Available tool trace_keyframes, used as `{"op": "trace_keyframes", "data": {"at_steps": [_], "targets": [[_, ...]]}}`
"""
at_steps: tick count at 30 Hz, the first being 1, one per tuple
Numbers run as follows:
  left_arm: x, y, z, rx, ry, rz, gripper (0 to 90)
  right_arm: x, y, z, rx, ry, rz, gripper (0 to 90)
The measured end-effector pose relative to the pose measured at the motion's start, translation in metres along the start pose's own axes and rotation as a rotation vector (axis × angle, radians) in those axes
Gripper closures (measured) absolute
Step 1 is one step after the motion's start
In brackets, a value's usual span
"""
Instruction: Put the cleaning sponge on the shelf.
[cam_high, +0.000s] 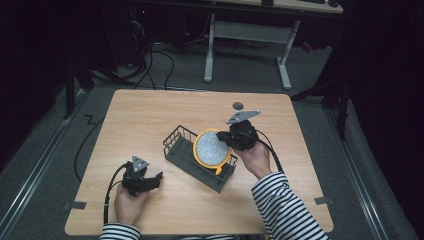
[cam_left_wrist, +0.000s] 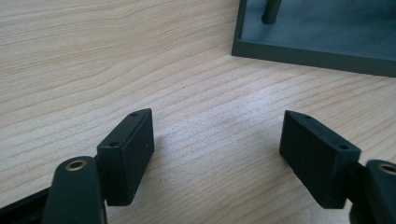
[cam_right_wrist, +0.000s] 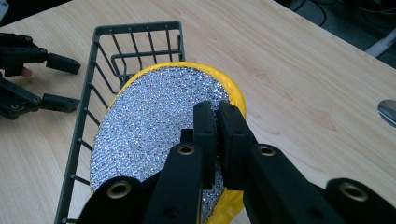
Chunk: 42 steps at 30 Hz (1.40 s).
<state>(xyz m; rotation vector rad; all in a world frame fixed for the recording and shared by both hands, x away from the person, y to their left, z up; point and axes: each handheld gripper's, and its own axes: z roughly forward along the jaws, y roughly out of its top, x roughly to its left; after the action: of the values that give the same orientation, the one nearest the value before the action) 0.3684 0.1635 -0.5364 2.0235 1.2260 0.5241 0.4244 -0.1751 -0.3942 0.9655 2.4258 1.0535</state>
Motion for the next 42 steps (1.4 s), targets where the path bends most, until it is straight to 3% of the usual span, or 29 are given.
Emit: {"op": "trace_keyframes", "data": {"at_steps": [14,31,34,37,42], "targets": [[0.0,0.0,0.0,0.0,0.0,0.0,26.8,0.015,-0.004,0.001,0.012,-0.006,-0.051,86.5],[0.0,0.0,0.0,0.0,0.0,0.0,26.8,0.019,-0.01,0.007,0.025,0.02,-0.033,85.5],[0.0,0.0,0.0,0.0,0.0,0.0,26.8,0.018,-0.01,0.006,0.014,0.023,-0.023,81.4],[0.0,0.0,0.0,0.0,0.001,0.0,26.8,0.015,-0.009,0.005,0.004,0.038,-0.001,70.3],[0.0,0.0,0.0,0.0,0.001,0.0,26.8,0.013,-0.009,0.001,-0.016,0.016,0.018,58.9]]}}
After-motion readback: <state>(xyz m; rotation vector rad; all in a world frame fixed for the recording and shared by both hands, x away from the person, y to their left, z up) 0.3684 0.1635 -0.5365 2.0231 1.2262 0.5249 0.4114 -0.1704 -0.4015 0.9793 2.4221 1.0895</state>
